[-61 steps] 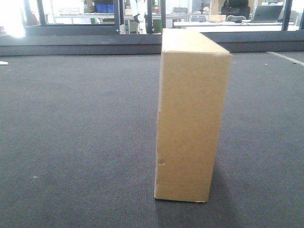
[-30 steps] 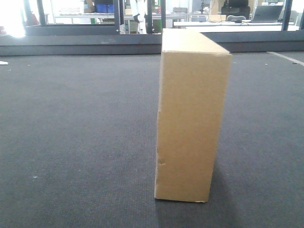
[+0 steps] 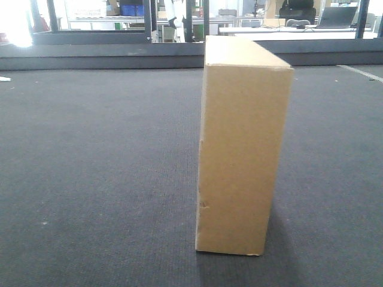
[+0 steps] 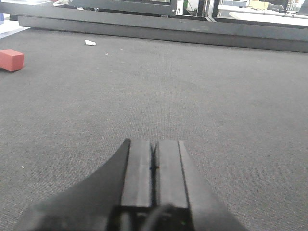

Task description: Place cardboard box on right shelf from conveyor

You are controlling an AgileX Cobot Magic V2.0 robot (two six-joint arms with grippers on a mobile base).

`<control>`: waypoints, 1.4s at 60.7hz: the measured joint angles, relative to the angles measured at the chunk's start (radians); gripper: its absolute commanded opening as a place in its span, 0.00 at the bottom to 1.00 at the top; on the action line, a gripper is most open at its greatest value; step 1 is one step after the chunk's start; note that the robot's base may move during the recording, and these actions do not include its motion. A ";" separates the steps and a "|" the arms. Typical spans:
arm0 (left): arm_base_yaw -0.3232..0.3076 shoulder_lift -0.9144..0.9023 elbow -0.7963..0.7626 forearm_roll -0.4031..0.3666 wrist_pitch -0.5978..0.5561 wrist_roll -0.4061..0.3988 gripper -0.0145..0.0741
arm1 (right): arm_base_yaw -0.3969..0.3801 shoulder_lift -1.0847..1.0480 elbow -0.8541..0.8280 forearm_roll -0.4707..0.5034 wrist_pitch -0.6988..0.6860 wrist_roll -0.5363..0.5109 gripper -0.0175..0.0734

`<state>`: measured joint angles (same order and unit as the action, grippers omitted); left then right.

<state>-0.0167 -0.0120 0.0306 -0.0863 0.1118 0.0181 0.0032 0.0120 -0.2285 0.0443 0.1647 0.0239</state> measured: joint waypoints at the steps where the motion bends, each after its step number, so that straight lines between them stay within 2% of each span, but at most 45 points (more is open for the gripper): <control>1: 0.000 0.000 0.000 0.000 0.000 0.000 0.03 | 0.000 0.007 -0.018 0.000 0.019 0.000 0.27; 22: 0.000 0.000 0.000 0.000 0.000 0.000 0.03 | 0.000 0.385 -0.455 0.008 0.519 0.000 0.27; 26: 0.000 0.000 0.000 0.000 0.000 0.000 0.03 | 0.000 0.449 -0.503 0.038 0.556 0.000 0.27; 37: 0.000 0.000 0.000 0.000 0.000 0.000 0.03 | 0.000 0.594 -0.538 0.219 0.565 0.000 0.27; 44: 0.000 0.000 0.000 0.000 0.000 0.000 0.03 | 0.002 0.706 -0.551 0.254 0.611 0.000 0.28; 47: 0.000 0.000 0.000 0.000 0.000 0.000 0.03 | 0.002 0.758 -0.559 0.258 0.642 0.003 0.32; 50: 0.000 0.000 0.000 0.000 0.000 0.000 0.03 | 0.008 0.801 -0.574 0.258 0.668 0.013 0.42; 57: 0.000 0.000 0.000 0.000 0.000 0.000 0.03 | 0.050 0.886 -0.620 0.222 0.719 0.055 0.77; 60: 0.000 0.000 0.000 0.000 0.000 0.000 0.03 | 0.075 0.917 -0.647 0.202 0.737 0.085 0.89; 61: 0.000 0.000 0.000 0.000 0.000 0.000 0.03 | 0.083 0.926 -0.656 0.192 0.742 0.095 0.91; 67: 0.000 0.000 0.000 0.000 0.000 0.000 0.03 | 0.137 0.995 -0.736 0.139 0.781 0.180 0.89; 78: 0.000 0.000 0.000 0.000 0.000 0.000 0.03 | 0.245 1.118 -0.909 0.011 0.855 0.408 0.89; 85: 0.000 0.000 0.000 0.000 0.000 0.000 0.03 | 0.345 1.206 -1.031 -0.082 0.891 0.523 0.89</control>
<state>-0.0167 -0.0120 0.0306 -0.0863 0.1118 0.0181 0.3480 1.2176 -1.2590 -0.0378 1.0556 0.5469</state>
